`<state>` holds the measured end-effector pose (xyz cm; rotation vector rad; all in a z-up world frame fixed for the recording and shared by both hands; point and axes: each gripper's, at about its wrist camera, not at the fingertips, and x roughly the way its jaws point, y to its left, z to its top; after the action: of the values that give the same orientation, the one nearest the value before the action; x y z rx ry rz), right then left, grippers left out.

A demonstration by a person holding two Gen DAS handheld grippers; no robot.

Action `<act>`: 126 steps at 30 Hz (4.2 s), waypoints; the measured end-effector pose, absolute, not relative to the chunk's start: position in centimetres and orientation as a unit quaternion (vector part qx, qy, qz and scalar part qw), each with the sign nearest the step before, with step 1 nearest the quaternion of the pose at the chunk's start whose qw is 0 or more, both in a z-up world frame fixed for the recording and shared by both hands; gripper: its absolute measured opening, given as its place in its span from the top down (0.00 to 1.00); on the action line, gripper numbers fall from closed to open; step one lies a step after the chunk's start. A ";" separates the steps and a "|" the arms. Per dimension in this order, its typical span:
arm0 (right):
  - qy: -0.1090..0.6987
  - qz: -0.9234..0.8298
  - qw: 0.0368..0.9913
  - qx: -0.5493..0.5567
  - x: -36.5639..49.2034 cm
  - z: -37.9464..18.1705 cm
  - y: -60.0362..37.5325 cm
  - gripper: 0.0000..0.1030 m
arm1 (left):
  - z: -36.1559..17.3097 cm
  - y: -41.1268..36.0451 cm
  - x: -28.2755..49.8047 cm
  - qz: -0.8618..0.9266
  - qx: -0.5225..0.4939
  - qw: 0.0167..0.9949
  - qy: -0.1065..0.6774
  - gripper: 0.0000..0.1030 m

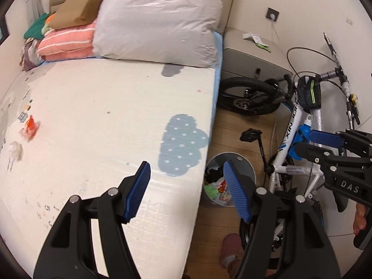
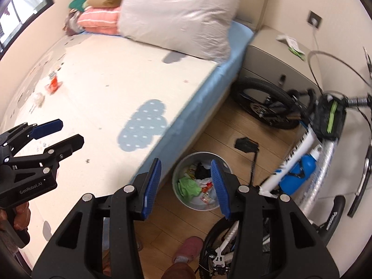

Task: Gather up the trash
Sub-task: 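Move both open tools back toward the orange bag and plastic wrap, then grasp the clear plastic wrap with the left tool while the right tool grasps the orange bag, then carry the plastic wrap and orange bag to the grey bin and open both tools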

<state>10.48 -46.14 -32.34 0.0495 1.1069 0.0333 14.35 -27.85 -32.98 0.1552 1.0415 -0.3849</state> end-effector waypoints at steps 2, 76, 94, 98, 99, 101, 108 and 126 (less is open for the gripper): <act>0.523 0.035 0.852 0.013 11.3 -31.5 -43.5 0.58 | -32.1 -25.2 14.6 -0.164 0.064 0.852 0.492 0.36; 0.513 0.345 0.774 -0.138 46.7 -45.5 14.2 0.66 | -45.3 25.3 37.1 0.127 -0.104 0.851 0.498 0.69; 0.503 0.297 0.802 -0.127 36.6 -37.0 6.7 0.67 | -36.0 20.4 25.9 0.147 -0.063 0.848 0.506 0.69; 0.497 0.283 0.810 -0.132 33.0 -33.9 4.7 0.67 | -32.8 18.8 22.5 0.155 -0.042 0.848 0.506 0.69; 0.496 0.280 0.812 -0.130 32.1 -33.1 4.1 0.67 | -32.0 18.3 21.6 0.156 -0.036 0.848 0.505 0.69; 0.492 0.274 0.816 -0.127 30.2 -31.4 3.0 0.67 | -30.5 17.4 20.1 0.154 -0.034 0.851 0.501 0.69; 0.475 0.253 0.834 -0.121 23.9 -26.1 -1.1 0.67 | -26.0 13.7 16.1 0.118 -0.038 0.865 0.486 0.69; 0.464 0.177 0.863 -0.088 13.7 -19.7 -18.0 0.67 | -20.0 -0.8 10.9 0.011 0.000 0.880 0.475 0.69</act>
<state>13.65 -17.97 -19.74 -0.1835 0.9734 0.3706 10.94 -0.80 -19.99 -0.0004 0.9906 0.0228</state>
